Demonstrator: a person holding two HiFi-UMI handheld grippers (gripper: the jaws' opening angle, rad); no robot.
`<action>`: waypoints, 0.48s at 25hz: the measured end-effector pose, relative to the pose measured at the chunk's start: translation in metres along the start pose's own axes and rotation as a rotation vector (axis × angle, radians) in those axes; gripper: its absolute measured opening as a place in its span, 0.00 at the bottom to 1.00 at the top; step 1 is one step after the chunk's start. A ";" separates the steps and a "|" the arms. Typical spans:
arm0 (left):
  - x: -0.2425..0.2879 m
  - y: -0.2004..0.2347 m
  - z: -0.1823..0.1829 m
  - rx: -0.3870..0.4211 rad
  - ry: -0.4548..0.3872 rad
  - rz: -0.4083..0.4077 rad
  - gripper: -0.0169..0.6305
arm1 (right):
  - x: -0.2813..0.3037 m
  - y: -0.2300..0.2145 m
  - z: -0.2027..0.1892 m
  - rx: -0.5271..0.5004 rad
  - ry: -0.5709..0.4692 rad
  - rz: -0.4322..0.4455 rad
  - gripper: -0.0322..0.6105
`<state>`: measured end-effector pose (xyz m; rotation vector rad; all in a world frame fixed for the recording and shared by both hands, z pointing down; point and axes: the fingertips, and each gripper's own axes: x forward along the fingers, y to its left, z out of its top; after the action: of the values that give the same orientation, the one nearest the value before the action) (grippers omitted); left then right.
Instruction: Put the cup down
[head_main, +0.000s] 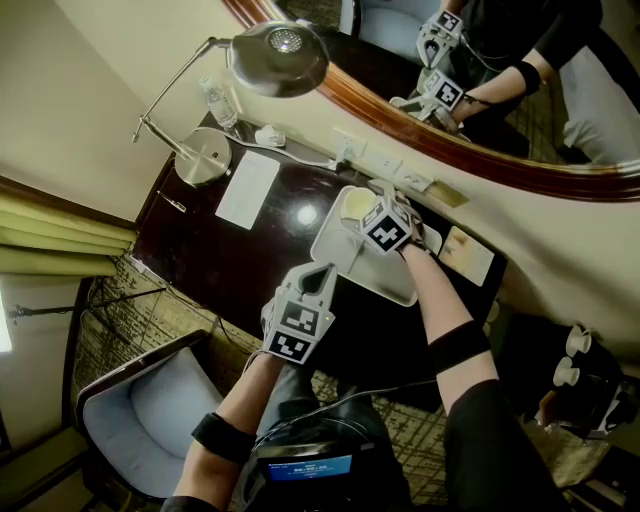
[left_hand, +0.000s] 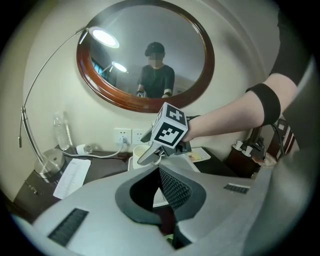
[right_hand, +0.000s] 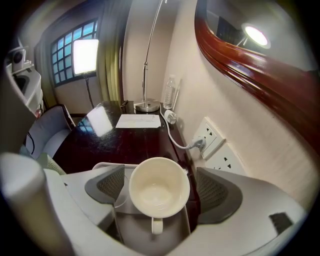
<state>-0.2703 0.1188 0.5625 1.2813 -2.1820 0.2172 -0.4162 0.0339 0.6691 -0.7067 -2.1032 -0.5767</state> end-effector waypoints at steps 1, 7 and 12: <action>-0.002 -0.001 0.000 -0.001 -0.001 0.003 0.03 | -0.005 0.002 0.000 -0.001 0.001 0.002 0.81; -0.018 -0.016 0.010 -0.011 -0.031 0.031 0.03 | -0.050 0.020 -0.002 0.040 -0.033 0.017 0.73; -0.038 -0.041 0.018 -0.008 -0.049 0.048 0.03 | -0.117 0.036 -0.011 0.155 -0.106 -0.018 0.58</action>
<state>-0.2299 0.1182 0.5198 1.2434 -2.2548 0.1975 -0.3277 0.0205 0.5850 -0.6428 -2.2270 -0.3875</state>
